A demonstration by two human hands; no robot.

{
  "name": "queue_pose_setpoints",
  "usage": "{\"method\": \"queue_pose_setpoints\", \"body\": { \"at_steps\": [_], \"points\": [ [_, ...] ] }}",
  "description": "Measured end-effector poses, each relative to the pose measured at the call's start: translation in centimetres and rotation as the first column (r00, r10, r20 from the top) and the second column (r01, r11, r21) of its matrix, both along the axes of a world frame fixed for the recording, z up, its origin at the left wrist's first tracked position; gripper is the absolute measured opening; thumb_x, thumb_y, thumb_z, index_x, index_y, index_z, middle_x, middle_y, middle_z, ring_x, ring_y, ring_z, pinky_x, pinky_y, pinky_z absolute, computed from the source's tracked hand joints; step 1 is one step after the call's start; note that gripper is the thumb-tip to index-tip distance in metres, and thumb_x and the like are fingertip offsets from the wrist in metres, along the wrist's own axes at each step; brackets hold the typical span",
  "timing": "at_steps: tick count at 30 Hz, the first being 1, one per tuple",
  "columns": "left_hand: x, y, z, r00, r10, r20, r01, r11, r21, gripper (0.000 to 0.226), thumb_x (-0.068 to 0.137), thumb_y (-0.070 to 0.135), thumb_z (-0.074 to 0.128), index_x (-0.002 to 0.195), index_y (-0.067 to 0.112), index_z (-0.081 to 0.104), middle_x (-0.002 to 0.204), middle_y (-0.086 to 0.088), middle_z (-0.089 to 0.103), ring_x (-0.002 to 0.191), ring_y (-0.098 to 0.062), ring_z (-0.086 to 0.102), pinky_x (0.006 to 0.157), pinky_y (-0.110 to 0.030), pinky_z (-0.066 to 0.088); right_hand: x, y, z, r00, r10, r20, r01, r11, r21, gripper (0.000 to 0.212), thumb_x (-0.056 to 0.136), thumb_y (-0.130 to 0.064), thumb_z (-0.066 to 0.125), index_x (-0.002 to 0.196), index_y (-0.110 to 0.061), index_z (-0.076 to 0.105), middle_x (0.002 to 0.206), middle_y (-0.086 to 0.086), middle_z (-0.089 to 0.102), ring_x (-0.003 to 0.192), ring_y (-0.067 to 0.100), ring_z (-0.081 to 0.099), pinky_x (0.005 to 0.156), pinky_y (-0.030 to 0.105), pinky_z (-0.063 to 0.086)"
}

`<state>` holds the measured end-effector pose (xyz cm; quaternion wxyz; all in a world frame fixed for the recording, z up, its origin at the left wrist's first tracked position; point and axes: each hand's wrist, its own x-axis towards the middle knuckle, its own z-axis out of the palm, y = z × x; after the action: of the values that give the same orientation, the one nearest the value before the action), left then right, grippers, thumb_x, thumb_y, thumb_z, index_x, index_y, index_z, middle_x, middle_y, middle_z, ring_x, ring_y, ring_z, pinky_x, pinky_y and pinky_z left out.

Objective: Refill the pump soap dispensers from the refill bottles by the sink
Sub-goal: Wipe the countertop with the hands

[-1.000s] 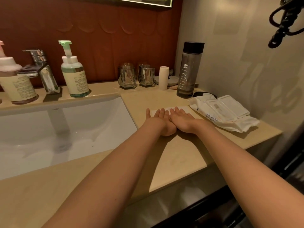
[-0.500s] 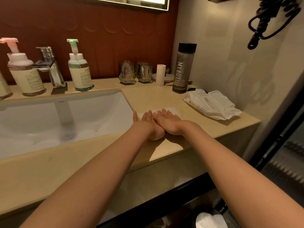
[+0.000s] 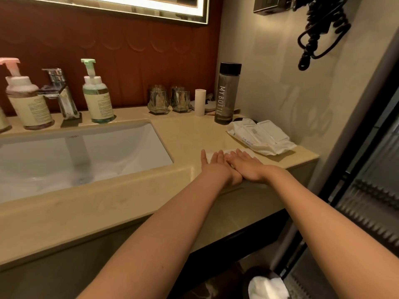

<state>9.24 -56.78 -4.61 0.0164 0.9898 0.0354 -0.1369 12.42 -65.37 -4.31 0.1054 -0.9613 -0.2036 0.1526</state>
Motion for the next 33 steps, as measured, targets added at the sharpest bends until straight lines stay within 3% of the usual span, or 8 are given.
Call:
{"method": "queue_pose_setpoints", "body": {
  "at_steps": [10,19,33],
  "points": [
    [-3.9,0.4,-0.7,1.000,-0.023,0.009,0.023,0.999,0.044,0.066,0.097,0.041,0.022,0.147,0.015,-0.014,0.156,-0.005,-0.017,0.143,-0.016,-0.017,0.105,-0.054,-0.023,-2.8,0.2,-1.6,1.000,-0.004,0.021,0.003,1.000,0.013,0.058,0.101,-0.044,0.004,0.152,-0.017,-0.002,0.159,0.005,-0.008,0.146,0.018,-0.009,0.116,0.037,-0.005],
    [-6.1,4.2,-1.1,0.995,0.083,0.049,-0.083,0.997,0.001,0.066,0.096,0.036,0.024,0.148,0.017,-0.011,0.157,-0.003,-0.014,0.143,-0.014,-0.015,0.104,-0.054,-0.024,-4.3,4.3,-1.7,0.997,0.078,0.026,-0.079,0.996,0.032,0.058,0.101,-0.045,0.003,0.153,-0.019,0.000,0.159,0.005,-0.007,0.146,0.018,-0.008,0.116,0.037,-0.005],
    [-8.1,9.1,-1.3,0.983,0.177,0.045,-0.178,0.984,0.017,0.067,0.097,0.047,0.022,0.149,0.020,-0.010,0.157,-0.001,-0.013,0.143,-0.014,-0.016,0.103,-0.055,-0.025,-5.7,9.6,-2.0,0.983,0.177,0.049,-0.177,0.984,0.010,0.060,0.100,-0.046,0.002,0.153,-0.017,-0.001,0.159,0.006,-0.008,0.146,0.020,-0.009,0.116,0.039,-0.005]
  ]
}}
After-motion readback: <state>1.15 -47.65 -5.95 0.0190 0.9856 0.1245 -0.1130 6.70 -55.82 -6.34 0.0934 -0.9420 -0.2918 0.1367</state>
